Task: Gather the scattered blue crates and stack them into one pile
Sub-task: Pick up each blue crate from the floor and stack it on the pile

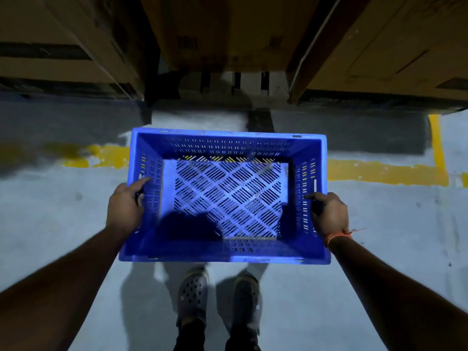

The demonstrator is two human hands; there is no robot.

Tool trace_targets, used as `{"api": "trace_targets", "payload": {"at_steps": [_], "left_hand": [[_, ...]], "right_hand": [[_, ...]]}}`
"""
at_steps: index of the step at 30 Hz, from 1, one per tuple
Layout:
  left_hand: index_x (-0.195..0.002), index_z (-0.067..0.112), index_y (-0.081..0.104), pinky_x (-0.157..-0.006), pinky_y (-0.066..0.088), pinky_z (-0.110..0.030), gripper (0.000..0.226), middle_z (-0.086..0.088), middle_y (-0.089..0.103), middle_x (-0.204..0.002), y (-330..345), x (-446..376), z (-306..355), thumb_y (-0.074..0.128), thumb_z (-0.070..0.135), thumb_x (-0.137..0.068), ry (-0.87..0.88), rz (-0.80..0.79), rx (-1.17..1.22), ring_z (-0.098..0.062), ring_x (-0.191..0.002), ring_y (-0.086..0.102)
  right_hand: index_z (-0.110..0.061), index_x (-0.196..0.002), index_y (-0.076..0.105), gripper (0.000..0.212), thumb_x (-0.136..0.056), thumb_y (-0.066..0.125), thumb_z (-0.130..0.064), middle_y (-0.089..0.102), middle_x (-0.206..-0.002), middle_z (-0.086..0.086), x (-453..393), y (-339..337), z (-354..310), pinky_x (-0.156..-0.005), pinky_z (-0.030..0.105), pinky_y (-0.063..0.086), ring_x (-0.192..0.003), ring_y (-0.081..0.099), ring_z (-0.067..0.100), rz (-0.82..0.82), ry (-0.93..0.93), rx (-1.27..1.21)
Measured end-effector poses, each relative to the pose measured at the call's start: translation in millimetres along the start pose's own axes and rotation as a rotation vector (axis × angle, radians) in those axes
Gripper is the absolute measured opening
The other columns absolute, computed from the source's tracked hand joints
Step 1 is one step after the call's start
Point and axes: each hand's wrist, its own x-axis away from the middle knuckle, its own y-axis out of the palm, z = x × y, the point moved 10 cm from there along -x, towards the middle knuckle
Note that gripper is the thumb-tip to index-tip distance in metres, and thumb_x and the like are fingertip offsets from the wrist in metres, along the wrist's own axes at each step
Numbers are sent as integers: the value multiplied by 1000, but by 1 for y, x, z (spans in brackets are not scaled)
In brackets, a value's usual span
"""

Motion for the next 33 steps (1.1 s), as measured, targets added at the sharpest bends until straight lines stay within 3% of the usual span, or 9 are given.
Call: {"api": "trace_targets", "payload": {"at_steps": [6,19,24,33], "left_hand": [[-130,26,62,-84,49,-43,52,-18,54,-99,0,-1,-2,55,-1,-86,-47,-13,2,-42,-88,60],[-122,32,65,-84,50,-43,36,-14,53,-104,-2,16,-18,51,14,-94,-131,-86,17,-40,-96,61],[-117,35,65,-86,49,-40,40,-10,52,-104,-5,25,-20,40,28,-86,-160,-85,39,-38,-96,60],[-109,33,70,-88,48,-31,32,-9,55,-103,2,34,-31,54,14,-89,-174,-81,132,-33,-94,62]], "right_hand": [[-21,-98,74,38,-70,66,3,59,-89,14,9,-3,-5,-70,38,54,-74,64,40,79,66,-8],[-16,-106,73,33,-76,72,-3,61,-101,21,35,11,-10,-79,46,55,-89,64,46,4,109,4],[-17,-109,71,33,-77,73,-7,61,-107,20,38,15,-10,-85,44,53,-96,62,46,-27,93,19],[-13,-99,75,30,-76,66,2,60,-89,22,45,8,-13,-78,45,52,-80,63,47,28,57,39]]}}
